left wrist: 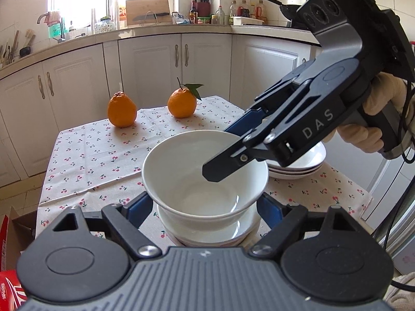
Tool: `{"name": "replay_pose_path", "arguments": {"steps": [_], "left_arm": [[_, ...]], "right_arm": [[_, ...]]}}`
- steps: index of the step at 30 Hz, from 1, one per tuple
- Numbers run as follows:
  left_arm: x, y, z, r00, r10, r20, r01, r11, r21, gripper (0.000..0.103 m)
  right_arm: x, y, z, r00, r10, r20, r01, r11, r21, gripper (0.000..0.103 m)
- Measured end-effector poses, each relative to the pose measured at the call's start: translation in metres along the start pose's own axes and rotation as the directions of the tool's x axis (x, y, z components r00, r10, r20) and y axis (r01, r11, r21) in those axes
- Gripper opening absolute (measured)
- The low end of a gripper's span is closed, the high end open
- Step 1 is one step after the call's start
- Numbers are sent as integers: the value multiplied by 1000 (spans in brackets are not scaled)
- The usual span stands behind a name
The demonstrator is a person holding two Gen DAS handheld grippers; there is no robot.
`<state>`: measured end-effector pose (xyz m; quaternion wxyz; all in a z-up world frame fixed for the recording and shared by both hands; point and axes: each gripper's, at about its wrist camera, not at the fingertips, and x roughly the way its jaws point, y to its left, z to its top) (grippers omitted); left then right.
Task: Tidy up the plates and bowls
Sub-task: 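Lift the plain white bowl with the right gripper and lower it into the nested bowls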
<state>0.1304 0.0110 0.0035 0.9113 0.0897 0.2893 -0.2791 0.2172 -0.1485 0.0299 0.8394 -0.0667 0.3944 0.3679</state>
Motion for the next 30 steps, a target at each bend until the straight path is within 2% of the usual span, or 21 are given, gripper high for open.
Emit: {"name": "replay_pose_path", "arguments": {"steps": [28,30], "left_arm": [[12,-1,-6,999,-27,-46,26,999,-32,87],[12,0,-7,999,-30,-41,28,999,-36,87]], "right_arm": [[12,-6,-11,1000,-12,-28,13,1000,12,67],[12,-6,-10,999,-20,-25,21,1000,6,72]]}}
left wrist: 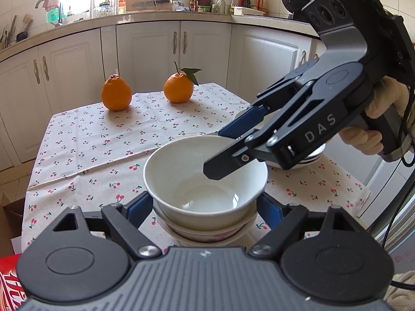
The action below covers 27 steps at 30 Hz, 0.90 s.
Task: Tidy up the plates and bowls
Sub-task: 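Lift the plain white bowl with the right gripper and lower it into the nested bowls, then grasp the stacked bowls with the left gripper while the right gripper releases them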
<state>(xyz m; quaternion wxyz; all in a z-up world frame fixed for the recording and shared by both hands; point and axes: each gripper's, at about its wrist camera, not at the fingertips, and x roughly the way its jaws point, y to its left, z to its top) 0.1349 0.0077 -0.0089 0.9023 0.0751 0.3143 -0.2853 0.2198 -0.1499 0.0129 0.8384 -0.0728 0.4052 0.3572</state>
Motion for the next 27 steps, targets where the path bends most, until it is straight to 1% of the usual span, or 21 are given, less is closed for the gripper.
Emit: {"name": "replay_pose_path", "arguments": {"steps": [1,3,8,13,18,21,25,27], "left_arm": [[-1,0,0,1000,-2,8,2,1000,-1,87],[-5,0,1,1000,-7,21,7,1000,-2,93],[-10,0,-2,1000,-7,18,7,1000,12,93],[-15,1,-8,1000,-15,1,15,1000,24,93],[-22,5,-14,1000,-14,-6,14,1000,27,93],[-26,7,-18,1000,-4,-13,5,999,45,94],[-26,10,-23,999,0,-35,3,997,81,94],[-25,11,-25,999,-2,-44,6,995,97,94]], "right_arm": [[-1,0,0,1000,4,6,-4,1000,-2,77],[-3,2,1,1000,9,19,-9,1000,-10,83],[-8,9,0,999,-27,39,28,999,-39,93],[-6,19,-3,997,-66,40,69,995,-74,95],[-7,29,-5,996,-80,44,84,991,-102,97],[-13,35,-8,994,-90,65,97,988,-117,103],[-21,42,-18,992,-105,72,114,984,-138,103],[-22,44,-24,991,-122,61,130,982,-139,103]]}}
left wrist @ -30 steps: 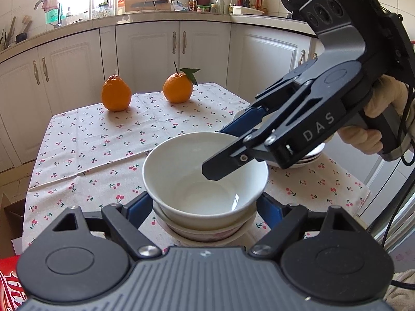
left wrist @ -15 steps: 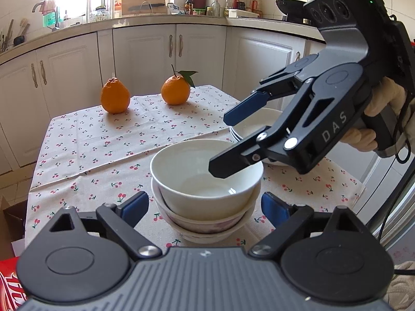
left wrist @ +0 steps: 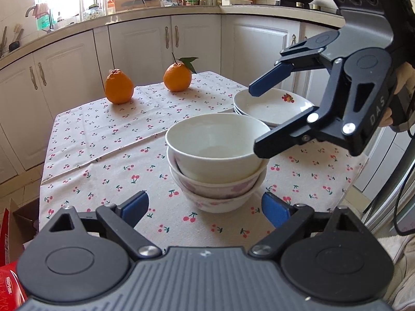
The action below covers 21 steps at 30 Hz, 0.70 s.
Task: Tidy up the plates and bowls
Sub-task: 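Grasp the stacked bowls with the left gripper while the right gripper releases them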
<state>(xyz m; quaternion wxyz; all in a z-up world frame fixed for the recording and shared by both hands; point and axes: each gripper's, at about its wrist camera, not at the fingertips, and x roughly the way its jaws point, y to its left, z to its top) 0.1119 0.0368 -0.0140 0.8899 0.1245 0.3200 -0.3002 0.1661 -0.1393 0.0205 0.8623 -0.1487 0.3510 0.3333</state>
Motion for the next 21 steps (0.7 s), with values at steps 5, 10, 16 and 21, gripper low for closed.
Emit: {"name": "replay_pose_path", "arguments": {"steps": [5,10,16,21], "left_arm": [[3,5,-4,1000,-22,-19,22,1000,1,94],[7,9,-5,999,-28,-29,29,999,24,94],[16,13,-4,999,-37,-38,39,998,44,94],[29,13,-4,996,-53,-71,59,994,88,96]], "right_arm": [[-1,7,-19,999,-27,-43,27,1000,2,103],[1,13,-35,996,-49,-76,49,999,-11,103],[12,12,-46,992,-60,-113,59,998,-17,103],[24,6,-50,991,-47,-128,46,999,-10,103]]}}
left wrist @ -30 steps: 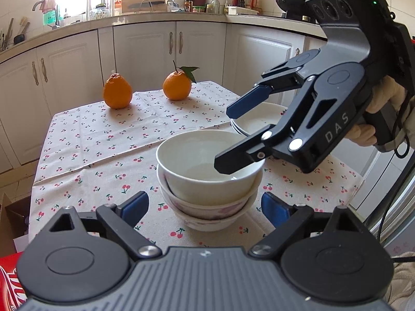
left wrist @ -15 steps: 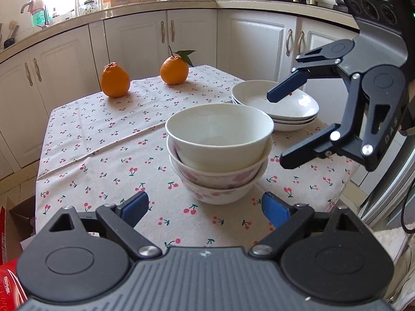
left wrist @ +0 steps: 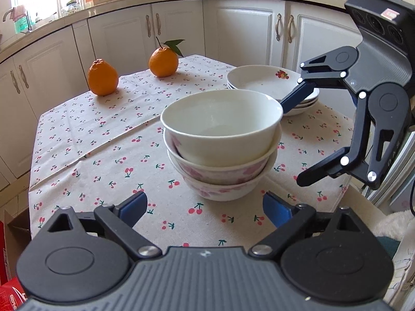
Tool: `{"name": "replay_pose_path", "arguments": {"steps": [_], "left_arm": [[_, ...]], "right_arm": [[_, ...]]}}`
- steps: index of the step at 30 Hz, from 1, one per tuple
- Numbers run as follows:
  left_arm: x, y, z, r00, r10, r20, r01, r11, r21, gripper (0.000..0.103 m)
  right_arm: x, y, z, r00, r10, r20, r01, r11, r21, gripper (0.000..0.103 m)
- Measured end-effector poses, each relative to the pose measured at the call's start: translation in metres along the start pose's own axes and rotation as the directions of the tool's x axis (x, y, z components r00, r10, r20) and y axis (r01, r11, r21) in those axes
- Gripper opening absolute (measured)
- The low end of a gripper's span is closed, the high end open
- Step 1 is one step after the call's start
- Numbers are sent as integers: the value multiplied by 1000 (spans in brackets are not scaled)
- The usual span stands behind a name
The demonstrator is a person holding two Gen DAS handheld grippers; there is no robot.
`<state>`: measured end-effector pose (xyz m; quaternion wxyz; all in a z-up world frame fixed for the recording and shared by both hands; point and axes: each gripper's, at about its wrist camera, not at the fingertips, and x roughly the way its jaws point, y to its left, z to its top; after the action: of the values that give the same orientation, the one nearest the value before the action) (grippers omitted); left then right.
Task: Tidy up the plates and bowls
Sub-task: 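Grasp the stacked bowls with the left gripper while the right gripper releases them, then carry the bowl stack with the left gripper over the white plate stack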
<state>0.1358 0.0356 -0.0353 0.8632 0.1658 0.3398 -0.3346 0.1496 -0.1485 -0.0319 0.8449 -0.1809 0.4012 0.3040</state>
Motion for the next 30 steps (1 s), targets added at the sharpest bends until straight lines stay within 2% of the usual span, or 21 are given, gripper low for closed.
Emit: {"name": "replay_pose_path", "arguments": {"steps": [11,20,30], "left_arm": [[25,9,6,994,-92,-60,95,994,61,96],[30,10,9,989,-126,-77,133,987,93,95],[37,13,16,980,-179,-93,191,970,150,95]], "right_arm": [[26,-7,4,999,35,-28,-36,998,-53,103],[41,-15,13,997,59,-39,-61,996,-64,103],[46,-15,20,995,85,-49,-90,988,-129,103]]}}
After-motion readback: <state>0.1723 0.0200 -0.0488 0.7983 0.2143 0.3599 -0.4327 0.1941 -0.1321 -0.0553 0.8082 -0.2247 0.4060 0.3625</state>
